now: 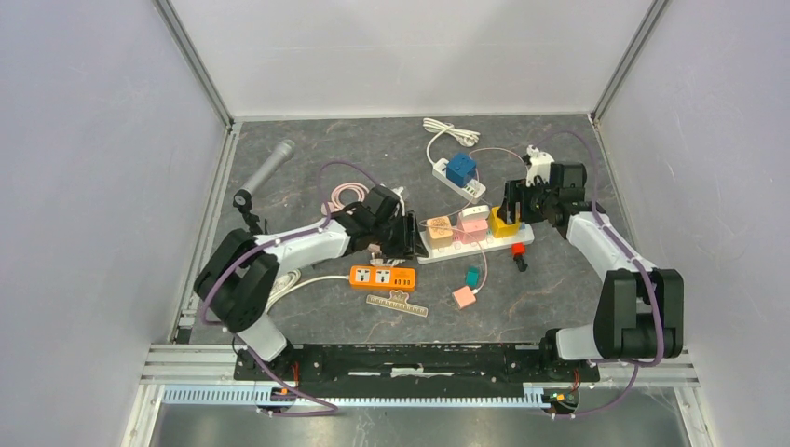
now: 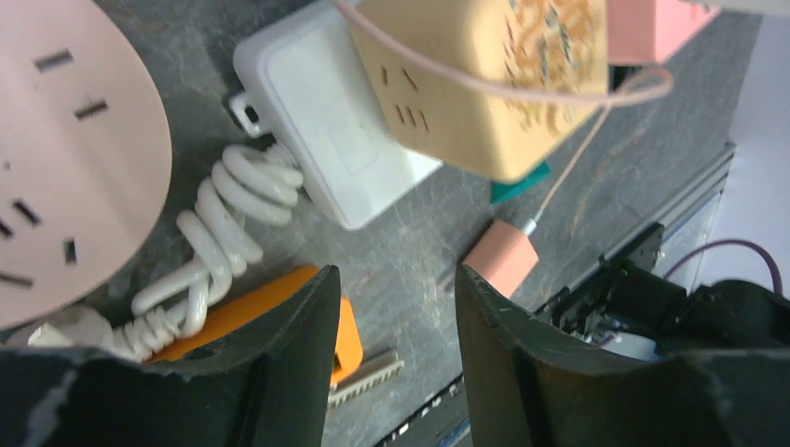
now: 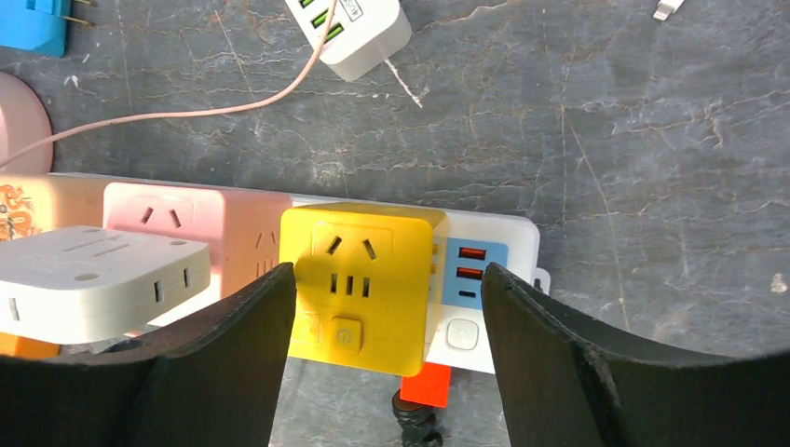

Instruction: Pull the plug off the socket

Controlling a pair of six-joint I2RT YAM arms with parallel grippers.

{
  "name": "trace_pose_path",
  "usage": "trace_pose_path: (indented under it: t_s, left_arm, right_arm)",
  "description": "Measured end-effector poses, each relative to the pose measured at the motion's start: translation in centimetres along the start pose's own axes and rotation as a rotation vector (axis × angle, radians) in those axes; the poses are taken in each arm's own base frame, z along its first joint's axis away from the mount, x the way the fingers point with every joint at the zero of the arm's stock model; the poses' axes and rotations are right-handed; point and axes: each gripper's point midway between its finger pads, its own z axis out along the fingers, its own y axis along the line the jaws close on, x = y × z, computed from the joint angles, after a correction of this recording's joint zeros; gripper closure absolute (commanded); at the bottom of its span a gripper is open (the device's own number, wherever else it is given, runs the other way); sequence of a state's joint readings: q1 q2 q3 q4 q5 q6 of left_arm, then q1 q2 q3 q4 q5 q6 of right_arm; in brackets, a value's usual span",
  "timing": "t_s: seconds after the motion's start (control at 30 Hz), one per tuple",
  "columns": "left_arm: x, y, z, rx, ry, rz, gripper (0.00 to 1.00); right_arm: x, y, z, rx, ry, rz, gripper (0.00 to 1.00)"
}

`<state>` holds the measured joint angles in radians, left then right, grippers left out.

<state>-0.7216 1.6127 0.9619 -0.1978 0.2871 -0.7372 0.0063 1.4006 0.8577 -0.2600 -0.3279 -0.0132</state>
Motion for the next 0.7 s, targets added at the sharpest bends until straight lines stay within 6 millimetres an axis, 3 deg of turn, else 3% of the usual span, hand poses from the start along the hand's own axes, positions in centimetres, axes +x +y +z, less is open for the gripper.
trace_pose_path:
  t_s: [0.2,0.33,0.7]
  left_arm:
    - [-1.1,0.5,3.2,-0.025,-0.008,-0.03,0.52]
    - [-2.0,0.3,4.3,-0.04,-0.002,-0.046,0.53]
    - [-5.8,0.0,6.4,-0.131,-0.022,-0.046,0.53]
  right_arm:
    - [0.8,0.8,0.0,-0.018,-0.043,0.079,0.27]
    - [2.6,0.8,0.5,-0.013,-0.034,0.124,0.3]
    - [1.3,-0.9,1.1,0.066,-0.176,0.202,0.37]
